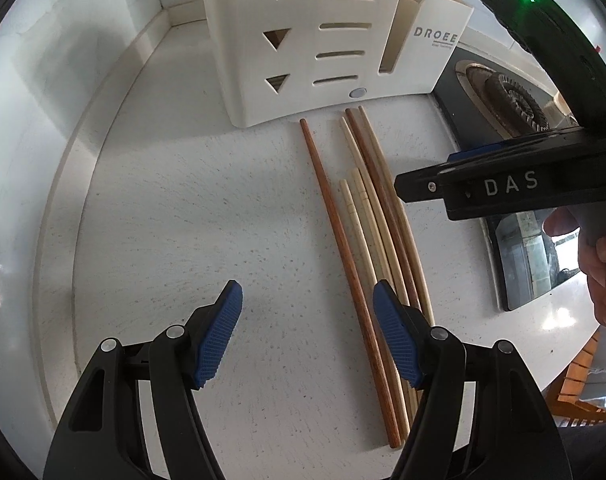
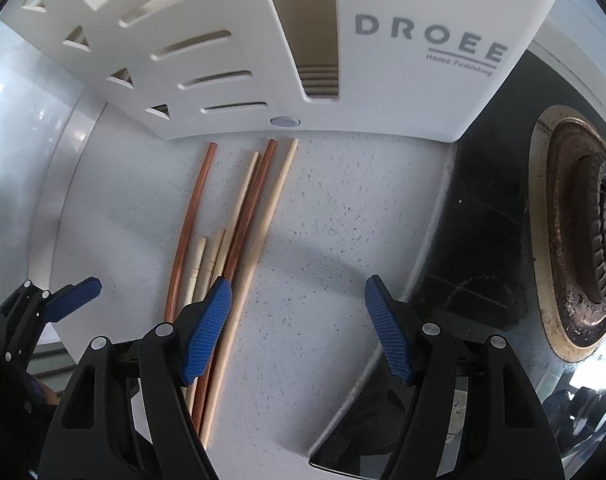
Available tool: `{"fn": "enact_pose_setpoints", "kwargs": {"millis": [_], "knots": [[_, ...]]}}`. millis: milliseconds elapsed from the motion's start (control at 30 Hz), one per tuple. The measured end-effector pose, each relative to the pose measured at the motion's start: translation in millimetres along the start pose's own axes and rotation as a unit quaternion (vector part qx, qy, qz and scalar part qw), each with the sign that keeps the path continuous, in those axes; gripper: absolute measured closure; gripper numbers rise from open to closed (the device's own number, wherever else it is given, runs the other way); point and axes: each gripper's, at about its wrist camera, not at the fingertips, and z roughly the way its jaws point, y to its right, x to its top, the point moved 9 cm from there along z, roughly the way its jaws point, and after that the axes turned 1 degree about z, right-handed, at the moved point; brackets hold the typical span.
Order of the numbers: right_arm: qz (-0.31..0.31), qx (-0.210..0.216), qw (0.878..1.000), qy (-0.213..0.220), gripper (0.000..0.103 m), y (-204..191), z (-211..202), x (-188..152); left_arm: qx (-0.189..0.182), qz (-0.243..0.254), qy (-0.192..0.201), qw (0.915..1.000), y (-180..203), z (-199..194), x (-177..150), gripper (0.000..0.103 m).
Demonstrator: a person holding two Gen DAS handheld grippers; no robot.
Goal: Organize utensils
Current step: 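Withdraw both open tools back toward the remaining chopsticks on the counter, then close the right tool on a light chopstick while the left closes on a dark brown one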
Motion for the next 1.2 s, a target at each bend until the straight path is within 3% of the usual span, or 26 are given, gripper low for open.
{"fn": "enact_pose_setpoints", "kwargs": {"millis": [767,1200], "knots": [[-0.014,-0.062,0.997,-0.038,0.038,-30.5,12.9,20.3,0.02,0.005,-0.037,0.9991,-10.1,11.1,-10.2,0.035],[0.017,-0.056,0.996,-0.062,0.055,-25.2,15.1,28.3,-0.007,-0.003,-0.031,0.9995,-8.6,3.8,-5.8,0.035]]}}
